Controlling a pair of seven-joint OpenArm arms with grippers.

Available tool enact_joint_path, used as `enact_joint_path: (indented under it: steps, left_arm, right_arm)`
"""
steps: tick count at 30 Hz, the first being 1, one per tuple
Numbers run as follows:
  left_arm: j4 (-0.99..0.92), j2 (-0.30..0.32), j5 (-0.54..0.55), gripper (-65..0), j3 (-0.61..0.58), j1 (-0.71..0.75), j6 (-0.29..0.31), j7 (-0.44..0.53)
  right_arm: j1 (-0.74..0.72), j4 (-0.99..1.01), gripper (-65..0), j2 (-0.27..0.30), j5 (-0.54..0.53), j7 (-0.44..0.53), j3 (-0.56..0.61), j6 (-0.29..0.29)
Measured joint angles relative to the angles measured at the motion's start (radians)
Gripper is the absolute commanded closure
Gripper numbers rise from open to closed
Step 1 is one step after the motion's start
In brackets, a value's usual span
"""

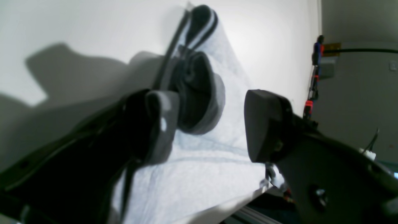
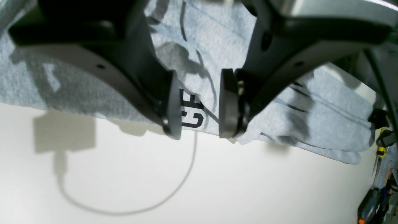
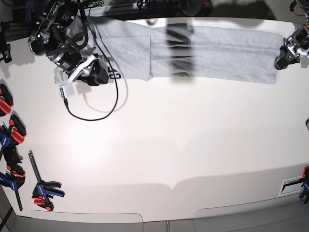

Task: Fold the T-shirt properly
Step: 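Grasp the strip's end with the left gripper, right gripper holding the other end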

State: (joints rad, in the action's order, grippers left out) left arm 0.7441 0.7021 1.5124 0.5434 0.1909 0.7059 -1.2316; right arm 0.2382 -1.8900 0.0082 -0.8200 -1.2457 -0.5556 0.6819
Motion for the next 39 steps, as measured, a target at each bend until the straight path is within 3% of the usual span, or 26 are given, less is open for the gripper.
enact_joint_path:
  steps: [6, 8, 10, 14, 20, 28, 35, 39]
  left_arm:
    - [0.074, -0.012, -0.010, -43.1, -0.001, 0.000, -0.002, -0.081]
    - [0.090, -0.012, -0.019, -39.8, -0.001, 0.000, -0.002, -0.087]
    - [0.095, -0.012, -0.027, -30.7, -0.005, 0.000, -0.002, -0.087]
    - [0.095, -0.014, -0.053, 0.0, -0.006, 0.010, -0.013, -0.057]
    - [0.140, -0.019, -0.054, 0.0, 0.013, 0.014, -0.018, -0.067]
    - [0.480, -0.024, -0.049, 0.0, 0.030, 0.072, -0.017, -0.105]
    - [0.899, -0.129, -0.053, 0.0, 0.028, 0.232, -0.014, -0.130]
    - [1.045, -0.190, -0.058, 0.0, 0.028, 0.249, -0.014, -0.130]
  right_arm:
    - [0.000, 0.000, -19.5, 0.000, 0.000, 0.000, 0.000, 0.000]
    - [0.000, 0.000, -19.5, 0.000, 0.000, 0.000, 0.000, 0.000]
    - [0.000, 0.000, -19.5, 0.000, 0.000, 0.000, 0.000, 0.000]
    - [0.000, 0.000, -19.5, 0.000, 0.000, 0.000, 0.000, 0.000]
    - [0.000, 0.000, -19.5, 0.000, 0.021, 0.023, 0.000, 0.000]
    - [-0.002, 0.000, -19.5, 0.000, 0.149, 0.097, 0.000, 0.000]
    - [0.000, 0.000, -19.5, -0.003, 0.265, 0.164, -0.056, -0.033]
    - [-0.005, 0.000, -19.5, 0.003, 0.267, 0.192, -0.125, -0.050]
